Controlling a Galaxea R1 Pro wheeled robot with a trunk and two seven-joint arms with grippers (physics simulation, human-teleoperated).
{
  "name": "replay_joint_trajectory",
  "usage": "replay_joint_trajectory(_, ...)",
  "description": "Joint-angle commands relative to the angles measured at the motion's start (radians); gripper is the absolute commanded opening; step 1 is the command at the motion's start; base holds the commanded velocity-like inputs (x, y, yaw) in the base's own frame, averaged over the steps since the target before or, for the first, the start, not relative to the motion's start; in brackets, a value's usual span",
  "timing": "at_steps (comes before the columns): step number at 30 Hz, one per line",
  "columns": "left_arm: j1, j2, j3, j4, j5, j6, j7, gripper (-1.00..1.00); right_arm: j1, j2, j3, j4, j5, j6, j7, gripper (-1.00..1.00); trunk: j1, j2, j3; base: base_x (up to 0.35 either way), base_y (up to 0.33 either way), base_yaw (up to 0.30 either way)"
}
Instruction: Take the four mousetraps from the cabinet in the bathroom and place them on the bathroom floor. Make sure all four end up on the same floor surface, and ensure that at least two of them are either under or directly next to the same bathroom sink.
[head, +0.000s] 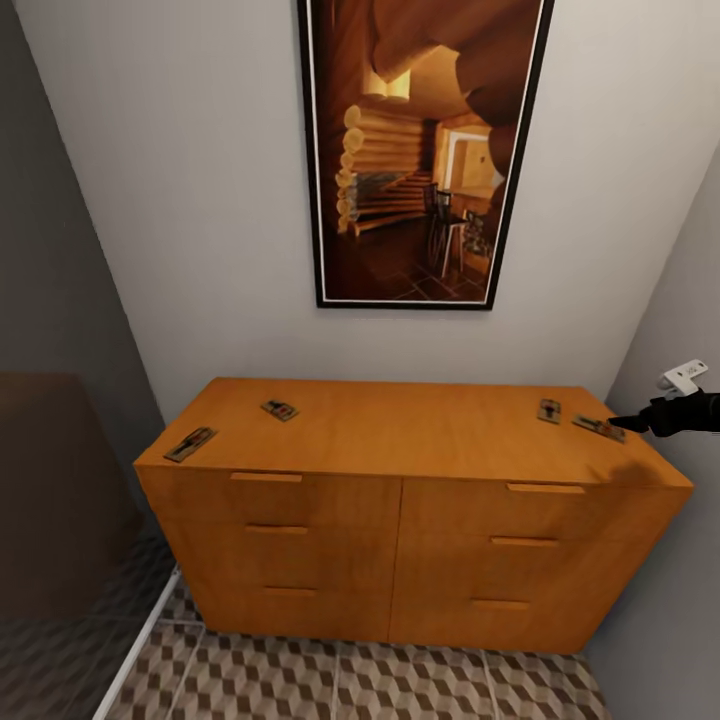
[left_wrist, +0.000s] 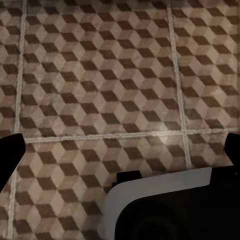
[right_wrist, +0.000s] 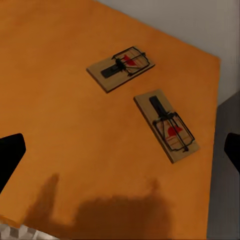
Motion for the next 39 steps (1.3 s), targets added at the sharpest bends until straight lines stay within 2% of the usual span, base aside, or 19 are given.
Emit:
replay_joint_trajectory(1,-0.002,0.000,0.009,0.004,-0.009,-0.006,-0.002,1.00,-0.001,0.000,-0.002,-0.001,0.006,0.005,0.007,1.00,0.000,-0.001,-0.001,0.112,-0.082,0.000)
replay_joint_trajectory(10,-0.002,0.000,0.009,0.004,-0.009,-0.006,-0.002,1.00,-0.001,0.000,-0.001,-0.001,0.006,0.005,0.007,1.00,0.000,-0.001,-0.001,0.024,-0.017,0.000)
replay_joint_trajectory(17,-0.002,0.000,0.009,0.004,-0.009,-0.006,-0.002,1.00,-0.001,-0.013,-0.002,-0.002,0.007,0.002,0.119,1.00,0.000,-0.001,-0.001,0.001,-0.001,0.000)
replay_joint_trajectory(20,-0.002,0.000,0.009,0.004,-0.009,-0.006,-0.002,1.00,-0.001,-0.019,-0.002,-0.003,0.008,0.002,0.137,1.00,0.000,-0.001,-0.001,0.000,0.000,0.000)
replay_joint_trajectory(26,-0.002,0.000,0.009,0.004,-0.009,-0.006,-0.002,1.00,-0.001,-0.030,-0.002,-0.003,0.011,0.002,0.153,1.00,0.000,-0.001,-0.001,0.000,0.000,0.000)
replay_joint_trajectory(39,-0.002,-0.002,0.009,0.004,-0.009,-0.006,-0.002,1.00,-0.001,-0.035,-0.002,-0.012,0.014,0.000,0.154,1.00,0.000,-0.001,-0.001,0.000,0.000,0.000)
